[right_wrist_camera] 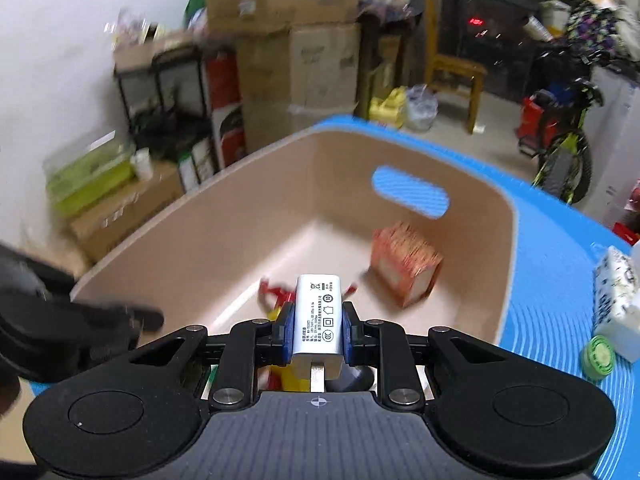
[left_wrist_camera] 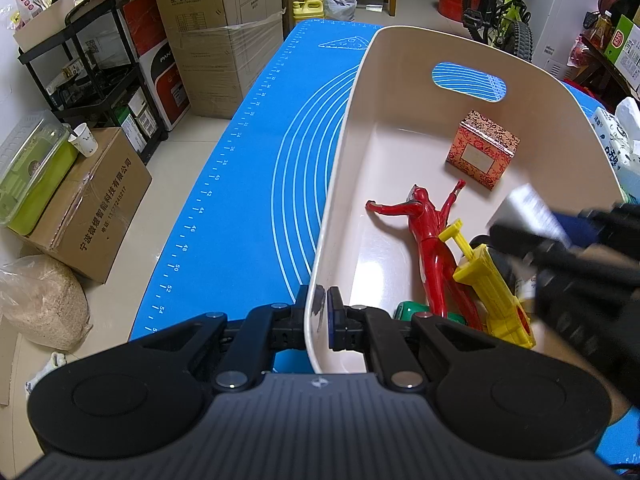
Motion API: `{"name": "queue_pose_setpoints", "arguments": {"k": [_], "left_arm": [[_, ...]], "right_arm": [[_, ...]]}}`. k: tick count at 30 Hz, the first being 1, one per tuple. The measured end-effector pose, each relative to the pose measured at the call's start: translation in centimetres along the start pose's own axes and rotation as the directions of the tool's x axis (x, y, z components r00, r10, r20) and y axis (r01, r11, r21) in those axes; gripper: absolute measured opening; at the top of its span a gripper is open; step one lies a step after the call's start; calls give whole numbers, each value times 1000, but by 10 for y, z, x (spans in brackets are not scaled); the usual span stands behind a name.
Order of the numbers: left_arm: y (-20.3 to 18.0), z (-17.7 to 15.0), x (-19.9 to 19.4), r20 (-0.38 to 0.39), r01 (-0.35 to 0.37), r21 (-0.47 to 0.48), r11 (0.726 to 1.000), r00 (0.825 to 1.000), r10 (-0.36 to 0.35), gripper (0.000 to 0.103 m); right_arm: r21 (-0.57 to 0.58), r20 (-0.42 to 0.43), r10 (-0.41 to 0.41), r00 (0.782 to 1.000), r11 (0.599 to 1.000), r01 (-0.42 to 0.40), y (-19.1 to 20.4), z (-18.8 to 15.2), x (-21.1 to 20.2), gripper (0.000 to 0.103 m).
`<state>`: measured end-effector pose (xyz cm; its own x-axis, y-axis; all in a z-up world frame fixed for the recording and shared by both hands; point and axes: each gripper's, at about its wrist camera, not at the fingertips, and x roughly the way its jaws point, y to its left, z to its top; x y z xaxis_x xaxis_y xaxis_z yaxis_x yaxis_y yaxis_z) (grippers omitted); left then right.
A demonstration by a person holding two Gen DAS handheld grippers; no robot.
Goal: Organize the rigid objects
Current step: 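Carry the white charger into the bin with the right tool and release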
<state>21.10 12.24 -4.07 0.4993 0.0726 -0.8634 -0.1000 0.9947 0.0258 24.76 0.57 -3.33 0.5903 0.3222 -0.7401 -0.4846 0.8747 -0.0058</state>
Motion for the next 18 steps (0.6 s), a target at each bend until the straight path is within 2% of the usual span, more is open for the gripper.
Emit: {"name": "queue_pose_setpoints", "arguments": {"k": [2,8,10,14,16,18], "left_arm": [[0,1,-1,1,2,0,1000,1000,-2,9],[-1,2,-1,4,-2,3,1000,1000,2,9],[-2,2,-1,1,-7,3,1000,1000,7,9],[-2,2,-2,3,-5,2,1000,1000,5,9],[-2,2,-2,3,-6,3,1000,1000,6,10],[-2,1,-1,3,-6,1,1000,1000,6,10]], "right_arm": [[-17,-42,7,999,1000,-8,4,-4,6,32],[-16,-61,13,998,1000,-14,-3,-1,2,34],[-20,-44,13,999,1000,-14,-2,-1,-2,50],[-9,27,16,1000,1000,-15,-9,5,-18,59],[22,76,9,997,1000,-10,-18,9,-30,69],[53,125,-9,992,999,3,-29,13,-42,73]]}}
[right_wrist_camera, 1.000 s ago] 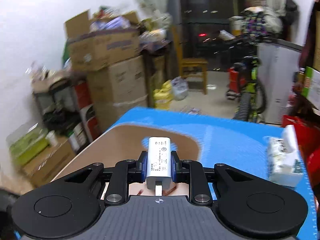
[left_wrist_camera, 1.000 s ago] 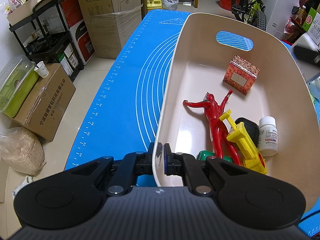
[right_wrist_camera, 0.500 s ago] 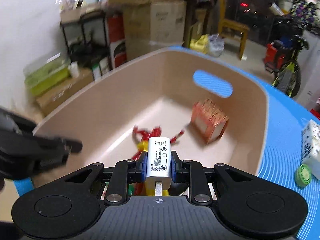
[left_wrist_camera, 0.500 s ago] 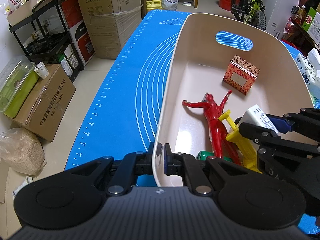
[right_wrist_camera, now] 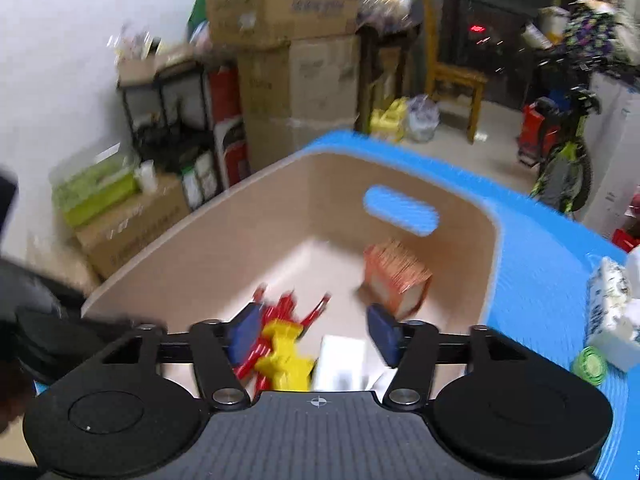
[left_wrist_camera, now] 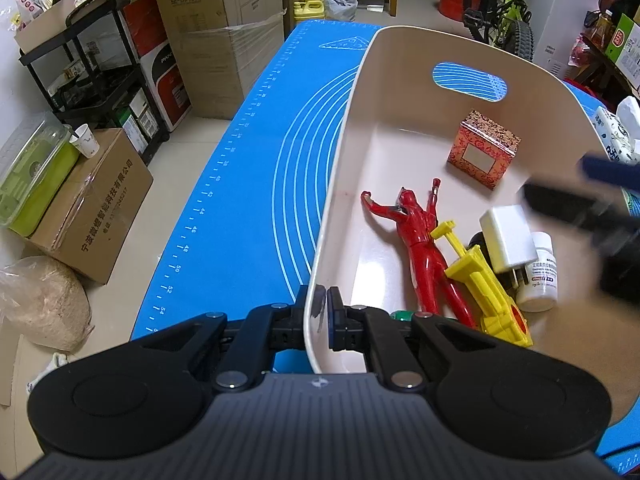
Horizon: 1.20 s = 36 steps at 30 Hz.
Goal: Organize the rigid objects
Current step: 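Carry the white charger into the bin with the right tool and release, then move the right tool to the mat and grasp the green round tin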
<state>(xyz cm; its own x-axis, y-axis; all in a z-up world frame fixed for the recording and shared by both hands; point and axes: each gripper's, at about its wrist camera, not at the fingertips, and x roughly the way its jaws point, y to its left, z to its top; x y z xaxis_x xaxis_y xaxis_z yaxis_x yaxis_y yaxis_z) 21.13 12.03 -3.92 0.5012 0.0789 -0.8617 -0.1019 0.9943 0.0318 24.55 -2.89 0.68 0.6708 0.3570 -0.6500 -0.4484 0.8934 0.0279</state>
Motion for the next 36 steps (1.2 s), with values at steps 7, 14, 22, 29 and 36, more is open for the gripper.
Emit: {"name": "queue_pose_setpoints", "arguments": {"k": [7,14,22,29,36], "left_arm": [[0,0,0,1,0,0,1000,1000,0,10],[0,0,0,0,-1,-1,1000,1000,1,10],[0,-1,1,0,-8,0,1000,1000,8,10],[-1,-2,1,0,-9,2,1000,1000,9,10],[0,-2,2,0,-10,5,1000,1000,10,10]], "right_arm": [[183,96,-145,985,975,126,-67,10,-26,93],[325,57,-322,945,901,288,-137,-15,-21,99],[280,-69,-462,884,842,461,-183,-59,23,99],[246,-119,-511,851,816,524,-206,-91,55,99],[281,-98,-552,828,783,555,-221,-103,68,99]]}}
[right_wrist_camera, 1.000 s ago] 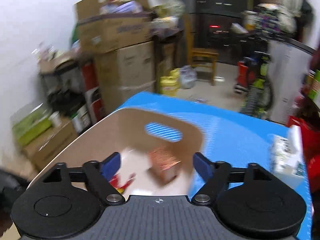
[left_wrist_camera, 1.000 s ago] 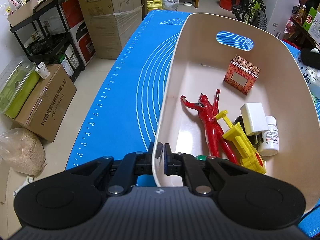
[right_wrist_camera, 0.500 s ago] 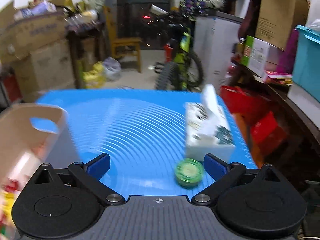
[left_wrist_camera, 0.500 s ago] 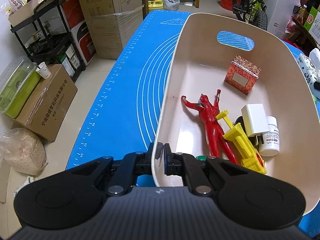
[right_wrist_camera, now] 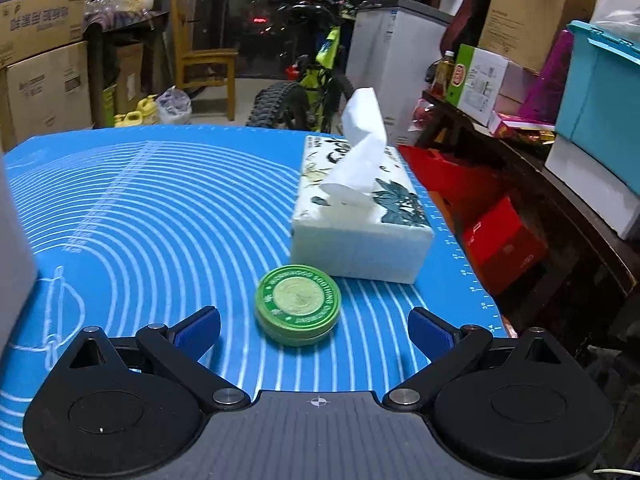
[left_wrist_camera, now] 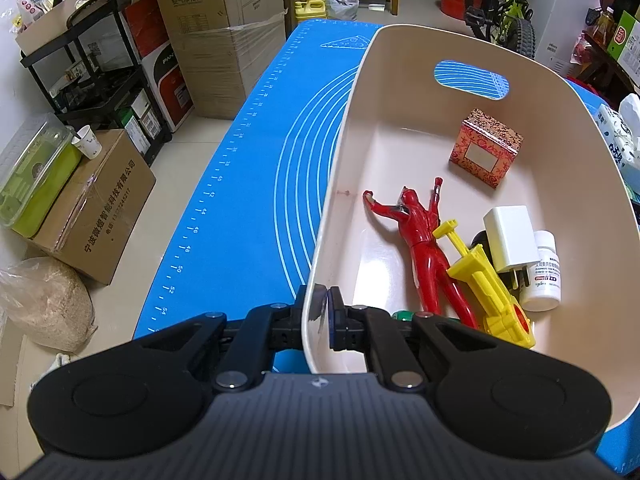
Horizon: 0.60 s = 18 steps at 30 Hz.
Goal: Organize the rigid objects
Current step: 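Move the right tool to the mat and grasp the green round tin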
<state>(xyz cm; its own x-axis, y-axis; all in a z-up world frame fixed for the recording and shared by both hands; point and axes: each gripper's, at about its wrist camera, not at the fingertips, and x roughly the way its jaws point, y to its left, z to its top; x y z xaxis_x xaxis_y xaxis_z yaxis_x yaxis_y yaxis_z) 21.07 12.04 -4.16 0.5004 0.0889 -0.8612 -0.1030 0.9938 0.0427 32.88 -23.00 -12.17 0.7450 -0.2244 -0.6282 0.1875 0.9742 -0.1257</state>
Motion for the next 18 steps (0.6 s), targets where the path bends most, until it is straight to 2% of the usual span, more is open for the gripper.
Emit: {"name": "queue_pose_setpoints", "arguments": {"k": [2,8,13,18], "left_arm": [[0,0,0,0,-1,0,1000,1000,1,10],[0,0,0,0,-1,0,1000,1000,1,10],[0,0,0,0,0,-1,1000,1000,0,10],[1,0,1,0,0,-2,1000,1000,0,10]], "right_arm": [[11,7,5,1000,1000,-5,-2,-2,4,99],[2,27,30,999,1000,-30,2,-5,9,85],[-43,32,60,998,997,-59,10,-2,7,54],[-48,31,63,998,997,-61,15,0,-2,54]]}}
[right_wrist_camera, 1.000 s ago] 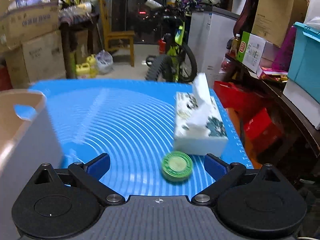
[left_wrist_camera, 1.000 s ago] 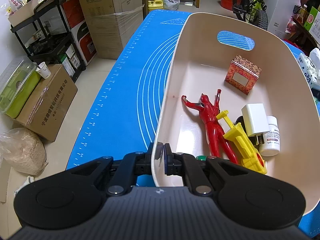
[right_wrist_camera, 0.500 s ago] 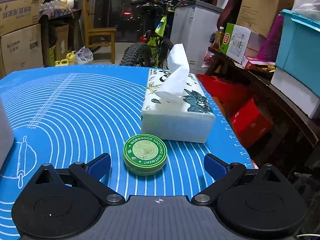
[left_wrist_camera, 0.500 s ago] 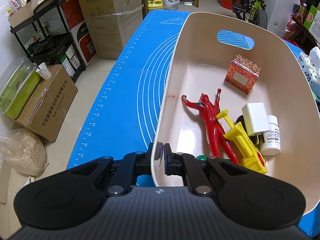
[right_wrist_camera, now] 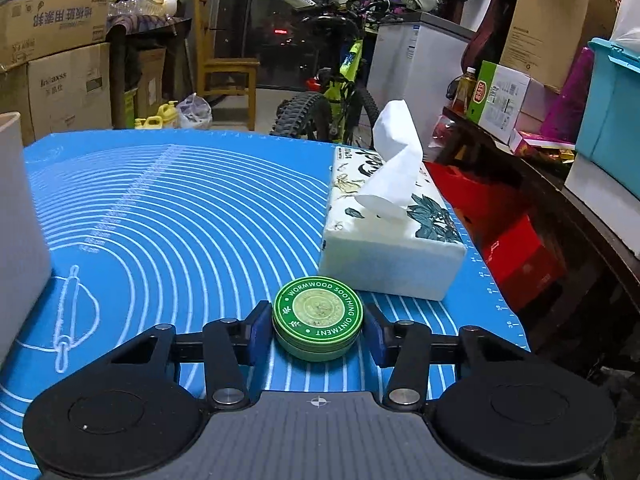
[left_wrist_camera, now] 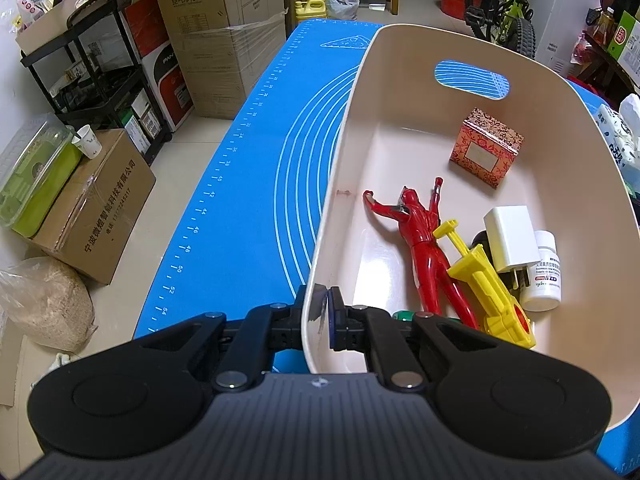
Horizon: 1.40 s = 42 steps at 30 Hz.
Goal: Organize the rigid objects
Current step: 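Move the right tool to the mat and grasp the green round tin, then carry the green round tin into the bin with the right tool and release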
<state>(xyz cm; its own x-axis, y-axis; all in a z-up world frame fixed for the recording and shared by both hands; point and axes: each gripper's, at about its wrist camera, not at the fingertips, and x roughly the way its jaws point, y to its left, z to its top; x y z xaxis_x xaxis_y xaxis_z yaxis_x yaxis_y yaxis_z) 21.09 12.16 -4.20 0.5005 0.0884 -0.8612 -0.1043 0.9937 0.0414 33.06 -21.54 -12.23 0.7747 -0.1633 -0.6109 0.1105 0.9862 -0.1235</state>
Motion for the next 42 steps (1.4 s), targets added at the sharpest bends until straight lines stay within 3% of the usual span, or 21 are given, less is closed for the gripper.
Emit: {"name": "queue_pose_setpoints", "arguments": {"k": [7,14,26,31,42], "left_arm": [[1,0,0,1,-1,-1,1000,1000,1,10],[0,0,-1,1,0,-1,1000,1000,0,10],[-1,1,-2,3,-1,-3,1000,1000,1,10],[-1,1,-2,2,-1,-3,1000,1000,1,10],[0,1,-2,2,-1,-3,1000,1000,1,10]], "right_arm": [[7,38,14,999,1000,-15,2,14,-25,54],[35,130,87,988,995,-92,9,33,-67,54],[-5,256,263,930,963,-271,46,64,-144,54],[-83,228,345,910,938,-335,78,63,-162,54],[-256,47,474,879,856,-448,149,38,-176,54]]}}
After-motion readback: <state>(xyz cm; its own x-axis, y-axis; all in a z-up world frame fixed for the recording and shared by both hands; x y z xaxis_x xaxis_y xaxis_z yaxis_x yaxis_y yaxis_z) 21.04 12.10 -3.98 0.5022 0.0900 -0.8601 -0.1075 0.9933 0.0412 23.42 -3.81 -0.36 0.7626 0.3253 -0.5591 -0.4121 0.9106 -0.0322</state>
